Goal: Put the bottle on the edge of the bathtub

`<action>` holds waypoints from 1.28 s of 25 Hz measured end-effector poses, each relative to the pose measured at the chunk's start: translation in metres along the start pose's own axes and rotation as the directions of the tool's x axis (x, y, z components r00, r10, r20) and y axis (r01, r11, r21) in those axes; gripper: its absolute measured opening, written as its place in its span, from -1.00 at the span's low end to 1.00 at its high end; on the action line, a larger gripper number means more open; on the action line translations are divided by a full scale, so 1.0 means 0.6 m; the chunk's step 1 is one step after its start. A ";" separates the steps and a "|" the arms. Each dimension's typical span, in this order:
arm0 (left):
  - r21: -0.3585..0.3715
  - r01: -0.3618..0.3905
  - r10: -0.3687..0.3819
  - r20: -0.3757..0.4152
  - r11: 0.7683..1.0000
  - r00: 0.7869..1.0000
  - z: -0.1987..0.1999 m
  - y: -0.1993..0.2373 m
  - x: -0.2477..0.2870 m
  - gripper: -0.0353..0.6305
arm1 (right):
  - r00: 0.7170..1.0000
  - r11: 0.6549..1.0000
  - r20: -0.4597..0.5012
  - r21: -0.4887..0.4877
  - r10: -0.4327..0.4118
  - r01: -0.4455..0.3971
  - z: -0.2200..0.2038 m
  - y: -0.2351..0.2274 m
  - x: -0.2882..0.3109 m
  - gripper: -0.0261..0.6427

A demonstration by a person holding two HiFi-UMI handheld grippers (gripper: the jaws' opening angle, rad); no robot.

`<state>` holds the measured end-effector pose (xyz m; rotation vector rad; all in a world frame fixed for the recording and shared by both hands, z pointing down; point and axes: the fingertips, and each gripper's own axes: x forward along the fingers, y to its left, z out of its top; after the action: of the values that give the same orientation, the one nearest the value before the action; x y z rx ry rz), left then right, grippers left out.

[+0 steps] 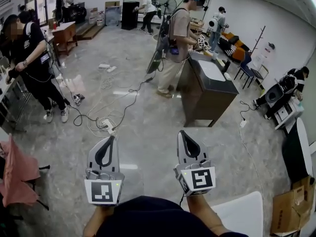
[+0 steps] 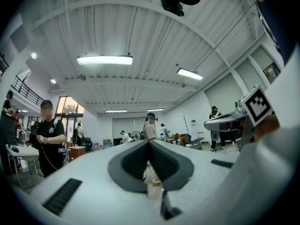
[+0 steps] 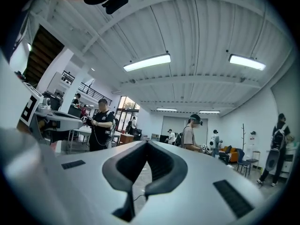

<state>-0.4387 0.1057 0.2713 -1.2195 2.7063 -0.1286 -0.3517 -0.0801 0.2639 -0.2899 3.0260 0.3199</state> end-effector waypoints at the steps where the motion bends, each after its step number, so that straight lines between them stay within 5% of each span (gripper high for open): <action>1: 0.002 -0.001 0.001 -0.001 1.000 1.000 -0.004 0.007 -0.004 -0.89 | 1.000 1.000 -0.003 0.001 0.005 -0.005 -0.001 0.011 0.002 -0.87; 32: -0.029 0.092 -0.092 0.009 0.995 0.996 -0.029 0.040 0.000 -0.89 | 0.998 0.999 -0.046 -0.010 -0.046 0.046 -0.023 0.066 0.007 -0.87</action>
<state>-0.4595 0.1217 0.2848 -1.3503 2.6551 -0.0962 -0.3646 -0.0455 0.2847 -0.3723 3.0581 0.3283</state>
